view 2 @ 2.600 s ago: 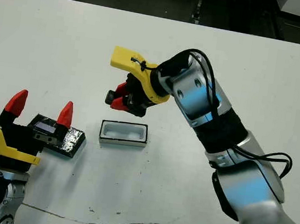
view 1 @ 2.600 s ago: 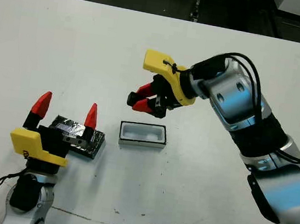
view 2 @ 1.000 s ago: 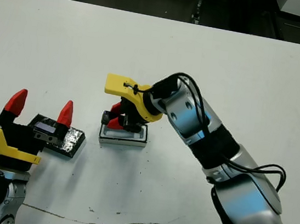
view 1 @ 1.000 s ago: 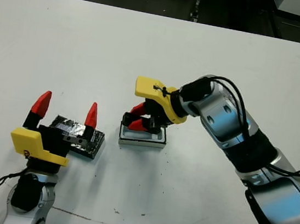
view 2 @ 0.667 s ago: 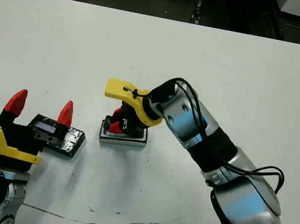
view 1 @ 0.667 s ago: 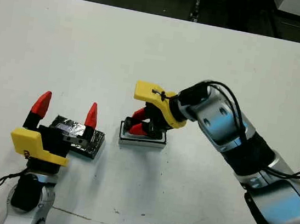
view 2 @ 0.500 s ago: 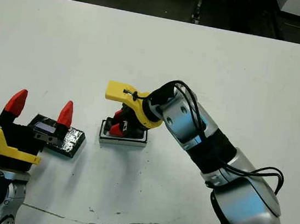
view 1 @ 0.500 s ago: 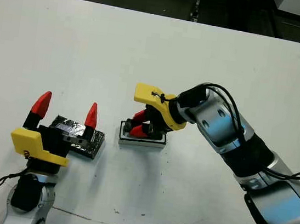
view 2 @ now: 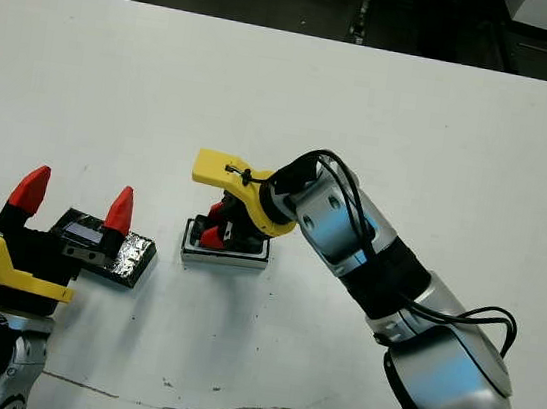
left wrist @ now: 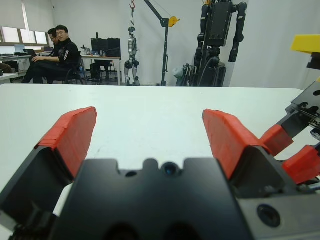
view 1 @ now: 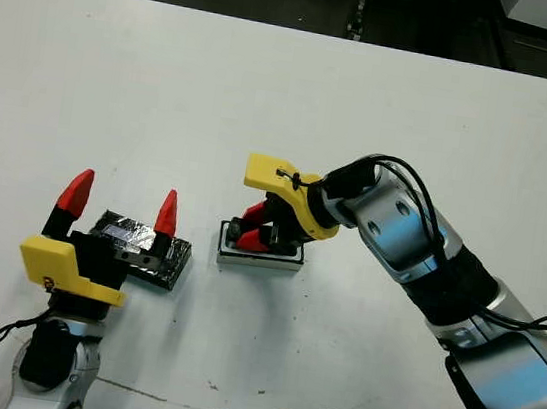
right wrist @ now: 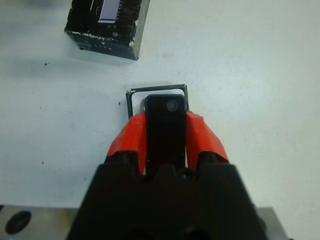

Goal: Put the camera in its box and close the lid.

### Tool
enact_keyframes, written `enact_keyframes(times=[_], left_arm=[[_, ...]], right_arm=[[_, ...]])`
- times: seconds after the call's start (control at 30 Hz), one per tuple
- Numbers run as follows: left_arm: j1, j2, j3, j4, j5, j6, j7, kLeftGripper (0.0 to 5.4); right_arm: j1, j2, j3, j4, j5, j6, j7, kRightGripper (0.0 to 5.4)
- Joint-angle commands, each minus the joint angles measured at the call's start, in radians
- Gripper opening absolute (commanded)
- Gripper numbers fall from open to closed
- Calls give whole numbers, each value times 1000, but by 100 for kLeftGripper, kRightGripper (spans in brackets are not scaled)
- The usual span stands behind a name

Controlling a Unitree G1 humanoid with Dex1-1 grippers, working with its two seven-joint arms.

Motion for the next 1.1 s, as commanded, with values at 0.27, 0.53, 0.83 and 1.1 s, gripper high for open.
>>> enact_keyframes(times=[0.27,0.53,0.83,1.1], left_arm=[[14,1,-3,-11,10,8,5,540],[14,-3,-2,-4,0,4,4,540],[13,-4,-5,-2,8,0,9,540],[10,-2,-6,0,8,5,8,540]], right_arm=[[4,-44,4,36,10,-55,30,184],[3,-52,4,78,-8,-212,48,307],[-13,-56,4,87,-32,-263,71,443],[-22,-68,-61,57,-15,-229,65,538]])
